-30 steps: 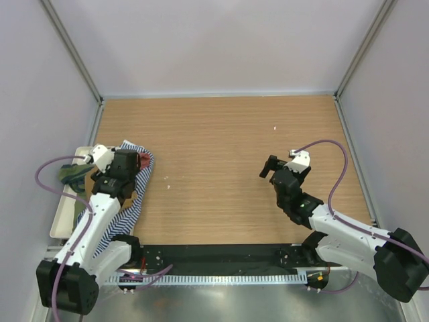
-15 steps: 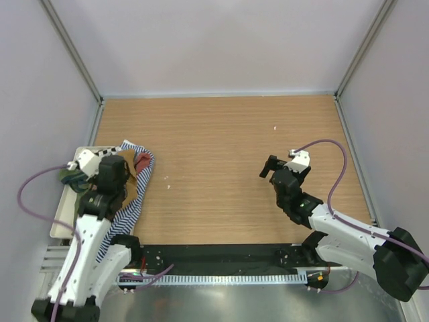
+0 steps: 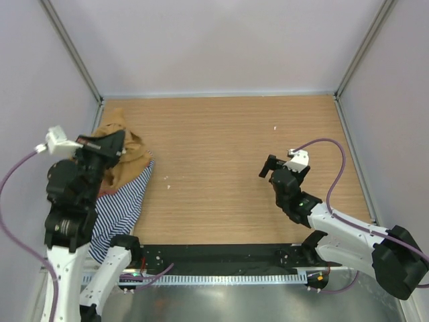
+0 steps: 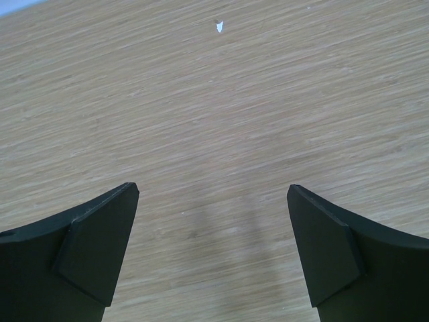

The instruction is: Fold and stack the tank tops

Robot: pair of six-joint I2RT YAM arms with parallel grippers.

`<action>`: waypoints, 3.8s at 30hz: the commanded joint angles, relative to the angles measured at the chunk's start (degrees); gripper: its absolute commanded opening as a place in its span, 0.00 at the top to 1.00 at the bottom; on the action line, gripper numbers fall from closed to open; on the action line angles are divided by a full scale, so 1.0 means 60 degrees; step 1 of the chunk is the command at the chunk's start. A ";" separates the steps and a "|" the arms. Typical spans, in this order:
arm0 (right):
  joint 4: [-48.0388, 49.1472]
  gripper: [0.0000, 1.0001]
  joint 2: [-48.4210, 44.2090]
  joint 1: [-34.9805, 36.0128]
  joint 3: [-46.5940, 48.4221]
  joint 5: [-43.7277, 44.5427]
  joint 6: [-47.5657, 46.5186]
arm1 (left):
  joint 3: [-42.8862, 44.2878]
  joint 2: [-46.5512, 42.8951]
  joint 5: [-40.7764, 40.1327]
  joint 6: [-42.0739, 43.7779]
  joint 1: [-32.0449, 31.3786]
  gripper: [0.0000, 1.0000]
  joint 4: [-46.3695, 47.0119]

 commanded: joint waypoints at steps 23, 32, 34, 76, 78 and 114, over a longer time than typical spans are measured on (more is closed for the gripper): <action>0.1271 0.31 -0.0220 0.0004 0.0141 -0.1961 -0.1183 | -0.0105 0.5899 0.0403 0.2598 -0.4364 0.00 0.0793; 0.0114 0.43 0.1188 -0.0098 0.1534 -0.1936 -0.1054 | -0.0767 0.7832 0.2147 0.3812 -0.5078 0.20 0.3198; 0.0201 0.43 0.0779 -0.0113 0.1183 -0.1395 -0.0951 | -0.0254 0.8696 0.2177 0.3946 -0.5373 0.22 0.3242; 0.1122 0.43 -0.1949 -0.0128 -0.0737 -0.0453 -0.0671 | 0.2634 0.8312 0.4506 0.3654 -0.6151 1.00 -0.0507; 0.1561 0.43 -0.1832 -0.0143 -0.0781 -0.1372 -0.1050 | 0.2604 0.7677 0.4272 0.3508 -0.5977 1.00 -0.0800; -0.0148 0.24 -0.0705 -0.0011 0.1914 -0.9494 -0.2532 | 1.0553 0.9210 0.5502 0.3024 -0.4100 1.00 -0.3539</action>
